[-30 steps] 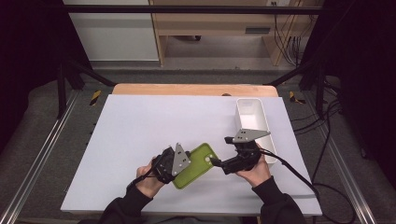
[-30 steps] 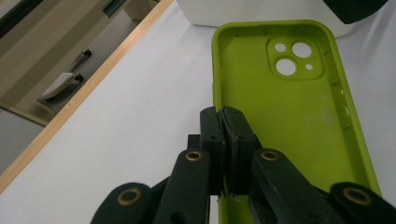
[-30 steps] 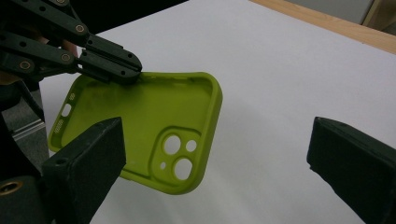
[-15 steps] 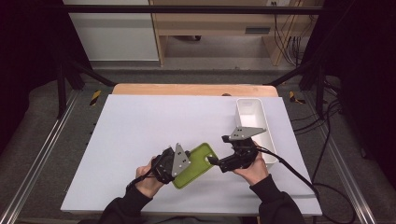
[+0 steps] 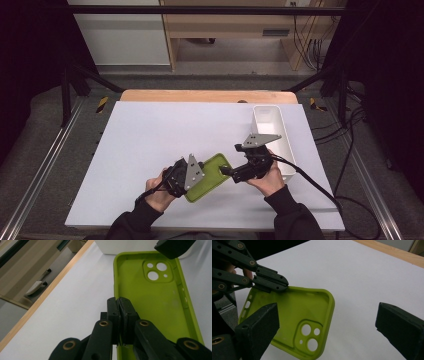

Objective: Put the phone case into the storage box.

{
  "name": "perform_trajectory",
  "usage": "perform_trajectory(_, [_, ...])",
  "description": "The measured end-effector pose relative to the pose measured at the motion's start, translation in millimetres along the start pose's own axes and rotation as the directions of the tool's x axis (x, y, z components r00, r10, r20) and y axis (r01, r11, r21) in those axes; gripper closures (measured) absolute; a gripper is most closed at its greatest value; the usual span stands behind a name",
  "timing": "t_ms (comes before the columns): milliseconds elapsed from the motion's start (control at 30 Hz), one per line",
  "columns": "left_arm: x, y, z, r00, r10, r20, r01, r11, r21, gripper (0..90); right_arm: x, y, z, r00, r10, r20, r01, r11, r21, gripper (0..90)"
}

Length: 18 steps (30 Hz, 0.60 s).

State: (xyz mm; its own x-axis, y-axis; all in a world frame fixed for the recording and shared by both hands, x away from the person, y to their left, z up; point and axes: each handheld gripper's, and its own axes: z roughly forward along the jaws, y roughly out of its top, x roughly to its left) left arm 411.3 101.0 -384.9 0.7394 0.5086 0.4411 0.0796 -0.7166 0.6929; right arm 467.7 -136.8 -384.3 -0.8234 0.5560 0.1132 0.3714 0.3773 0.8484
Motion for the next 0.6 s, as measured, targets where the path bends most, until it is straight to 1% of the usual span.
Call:
perform_trajectory(133, [-1.6, 0.4, 0.6, 0.9999, 0.011, 0.0, -0.011, 0.9999, 0.001, 87.2, 0.1, 1.6, 1.6, 1.0, 0.003, -0.007, -0.003, 1.0, 0.009, 6.9])
perform_trajectory(400, [-1.5, 2.1, -4.0, 0.9999, 0.011, -0.008, -0.011, 0.9999, -0.013, 87.3, -0.3, 8.1, 5.3, 0.9997, 0.016, -0.021, -0.015, 0.999, 0.035, 10.1])
perform_trajectory(467, [-1.7, 2.8, -5.1, 0.9998, 0.017, -0.011, -0.017, 0.9997, -0.015, 87.3, -0.4, 8.7, 5.2, 0.9996, 0.019, -0.02, -0.018, 0.999, 0.039, 10.7])
perform_trajectory(533, [-2.1, 3.5, -5.2, 0.9998, 0.014, -0.01, -0.014, 0.9997, -0.019, 87.3, -1.0, 8.8, 5.1, 0.9995, 0.024, -0.018, -0.024, 0.999, 0.042, 11.7])
perform_trajectory(600, [-3.0, 3.5, -5.5, 0.9996, 0.021, -0.016, -0.022, 0.9996, -0.018, 87.3, -1.4, 8.7, 5.3, 0.9997, 0.021, -0.016, -0.02, 0.999, 0.047, 13.0])
